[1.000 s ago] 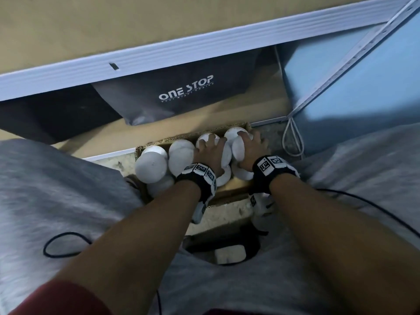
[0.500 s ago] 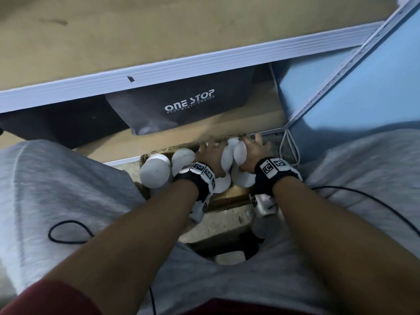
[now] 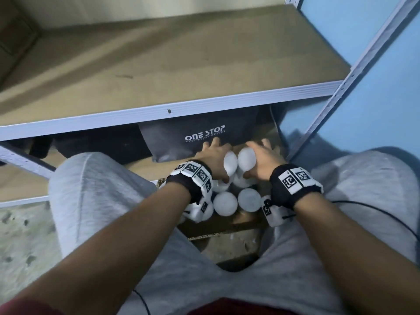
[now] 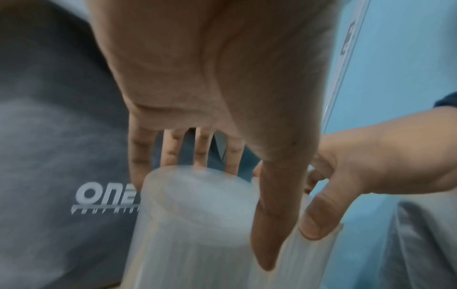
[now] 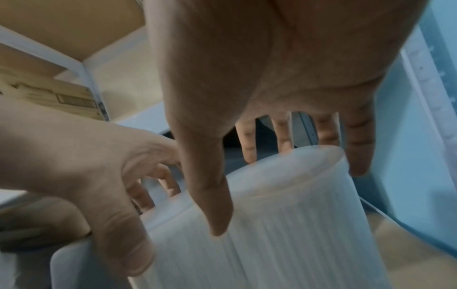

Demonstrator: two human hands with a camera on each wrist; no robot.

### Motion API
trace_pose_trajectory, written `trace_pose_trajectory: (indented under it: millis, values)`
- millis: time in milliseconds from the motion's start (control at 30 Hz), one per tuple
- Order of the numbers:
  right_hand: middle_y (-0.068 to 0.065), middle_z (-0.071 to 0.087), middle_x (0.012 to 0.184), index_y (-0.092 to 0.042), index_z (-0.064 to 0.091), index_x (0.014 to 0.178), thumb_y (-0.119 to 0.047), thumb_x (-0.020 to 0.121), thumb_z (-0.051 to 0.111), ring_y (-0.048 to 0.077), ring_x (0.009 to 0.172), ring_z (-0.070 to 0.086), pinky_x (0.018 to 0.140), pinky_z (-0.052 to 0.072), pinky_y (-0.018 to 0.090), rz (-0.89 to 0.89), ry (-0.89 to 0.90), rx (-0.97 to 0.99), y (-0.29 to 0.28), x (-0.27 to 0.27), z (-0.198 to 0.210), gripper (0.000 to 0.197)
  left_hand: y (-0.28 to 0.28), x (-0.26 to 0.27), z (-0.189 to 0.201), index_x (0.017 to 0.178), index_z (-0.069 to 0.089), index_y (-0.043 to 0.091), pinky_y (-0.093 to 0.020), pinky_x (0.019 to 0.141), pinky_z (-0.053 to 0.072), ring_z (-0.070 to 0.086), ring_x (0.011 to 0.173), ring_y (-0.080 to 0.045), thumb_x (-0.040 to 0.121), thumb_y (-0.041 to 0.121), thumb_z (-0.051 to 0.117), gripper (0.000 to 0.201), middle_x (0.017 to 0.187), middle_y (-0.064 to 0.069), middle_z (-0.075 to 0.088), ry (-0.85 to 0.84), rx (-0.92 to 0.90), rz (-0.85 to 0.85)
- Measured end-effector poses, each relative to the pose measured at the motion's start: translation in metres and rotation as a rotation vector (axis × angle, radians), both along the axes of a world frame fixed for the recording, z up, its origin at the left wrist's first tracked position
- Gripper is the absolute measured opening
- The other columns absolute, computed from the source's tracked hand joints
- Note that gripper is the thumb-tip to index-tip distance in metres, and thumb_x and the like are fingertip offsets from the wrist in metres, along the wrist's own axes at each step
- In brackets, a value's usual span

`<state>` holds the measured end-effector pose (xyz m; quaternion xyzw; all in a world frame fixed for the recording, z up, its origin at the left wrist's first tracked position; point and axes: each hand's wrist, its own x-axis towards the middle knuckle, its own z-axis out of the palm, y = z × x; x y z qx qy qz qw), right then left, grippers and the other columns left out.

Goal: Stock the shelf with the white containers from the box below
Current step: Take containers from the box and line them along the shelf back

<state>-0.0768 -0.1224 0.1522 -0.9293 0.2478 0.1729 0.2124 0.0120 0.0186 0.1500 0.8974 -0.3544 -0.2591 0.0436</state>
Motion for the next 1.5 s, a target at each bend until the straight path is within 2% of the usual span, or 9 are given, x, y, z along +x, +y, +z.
trace_pose_trajectory:
  millis: [100, 367, 467, 600, 733, 800, 933, 1233, 1500]
  values:
    - [0.005, 0.027, 0.138, -0.037, 0.036, 0.135, -0.035, 0.068, 0.08, 0.041, 0.127, 0.03, 0.099, 0.041, 0.049, 0.012, -0.064, -0.028, 0.004, -0.005, 0.028, 0.08, 0.005, 0.004, 0.028, 0.127, 0.042, 0.035, -0.051, 0.093, 0.047, 0.039, 0.114, -0.032, 0.048, 0.043, 0.082, 0.089, 0.122, -0.004, 0.038, -0.028, -0.028, -0.022]
    - [0.001, 0.034, 0.129, -0.036, 0.041, 0.13, -0.028, 0.067, 0.073, 0.038, 0.119, 0.036, 0.102, 0.038, 0.047, 0.035, -0.201, -0.084, 0.005, -0.008, 0.098, 0.071, 0.013, 0.012, 0.095, 0.12, 0.047, 0.043, -0.038, 0.08, 0.051, 0.042, 0.107, -0.024, 0.035, 0.052, 0.073, 0.089, 0.108, 0.002, 0.047, -0.088, -0.14, -0.041]
    - [-0.001, 0.035, 0.13, -0.038, 0.045, 0.128, -0.03, 0.064, 0.077, 0.035, 0.117, 0.036, 0.1, 0.039, 0.044, 0.039, -0.255, -0.092, 0.006, -0.006, 0.124, 0.072, 0.016, 0.013, 0.119, 0.11, 0.05, 0.047, -0.029, 0.075, 0.047, 0.045, 0.109, -0.024, 0.035, 0.051, 0.072, 0.078, 0.107, 0.004, 0.052, -0.12, -0.203, -0.036]
    - [-0.003, 0.041, 0.124, -0.036, 0.053, 0.124, -0.032, 0.056, 0.083, 0.029, 0.114, 0.045, 0.097, 0.044, 0.04, 0.044, -0.357, -0.058, 0.0, -0.002, 0.155, 0.074, 0.023, 0.02, 0.154, 0.131, 0.05, 0.038, -0.026, 0.086, 0.045, 0.047, 0.112, -0.018, 0.051, 0.037, 0.084, 0.087, 0.123, 0.001, 0.047, -0.147, -0.316, -0.024]
    - [-0.003, 0.044, 0.122, -0.032, 0.056, 0.121, -0.03, 0.057, 0.084, 0.021, 0.11, 0.05, 0.093, 0.044, 0.033, 0.035, -0.459, -0.01, -0.01, 0.007, 0.179, 0.07, 0.025, 0.031, 0.184, 0.13, 0.052, 0.039, -0.024, 0.082, 0.041, 0.047, 0.117, -0.014, 0.053, 0.041, 0.085, 0.085, 0.13, 0.007, 0.047, -0.173, -0.418, 0.007]
    - [-0.004, 0.044, 0.119, -0.036, 0.055, 0.119, -0.035, 0.057, 0.082, 0.024, 0.112, 0.048, 0.094, 0.045, 0.037, 0.017, -0.481, -0.018, -0.014, 0.017, 0.185, 0.068, 0.023, 0.04, 0.191, 0.125, 0.055, 0.041, -0.025, 0.078, 0.047, 0.047, 0.118, -0.014, 0.051, 0.042, 0.085, 0.08, 0.129, 0.009, 0.048, -0.165, -0.458, 0.029]
    - [-0.005, 0.047, 0.117, -0.039, 0.058, 0.114, -0.04, 0.052, 0.08, 0.031, 0.113, 0.047, 0.094, 0.046, 0.043, -0.008, -0.509, -0.034, -0.021, 0.041, 0.188, 0.066, 0.014, 0.057, 0.195, 0.119, 0.059, 0.043, -0.029, 0.095, 0.046, 0.046, 0.12, -0.012, 0.05, 0.046, 0.084, 0.074, 0.128, 0.011, 0.051, -0.17, -0.489, 0.073]
    - [0.001, 0.047, 0.124, -0.028, 0.062, 0.114, -0.026, 0.057, 0.084, 0.023, 0.113, 0.05, 0.095, 0.046, 0.036, -0.066, -0.532, 0.052, -0.036, 0.087, 0.178, 0.061, -0.005, 0.087, 0.189, 0.12, 0.061, 0.035, -0.023, 0.085, 0.04, 0.046, 0.118, -0.012, 0.058, 0.036, 0.084, 0.066, 0.131, 0.007, 0.05, -0.127, -0.503, 0.177]
    - [0.002, 0.044, 0.131, -0.026, 0.057, 0.122, -0.027, 0.065, 0.079, 0.025, 0.122, 0.046, 0.105, 0.039, 0.042, -0.069, -0.504, 0.075, -0.049, 0.109, 0.159, 0.061, -0.019, 0.102, 0.185, 0.125, 0.054, 0.037, -0.025, 0.086, 0.04, 0.046, 0.12, -0.014, 0.064, 0.038, 0.081, 0.066, 0.135, 0.007, 0.048, -0.095, -0.44, 0.166]
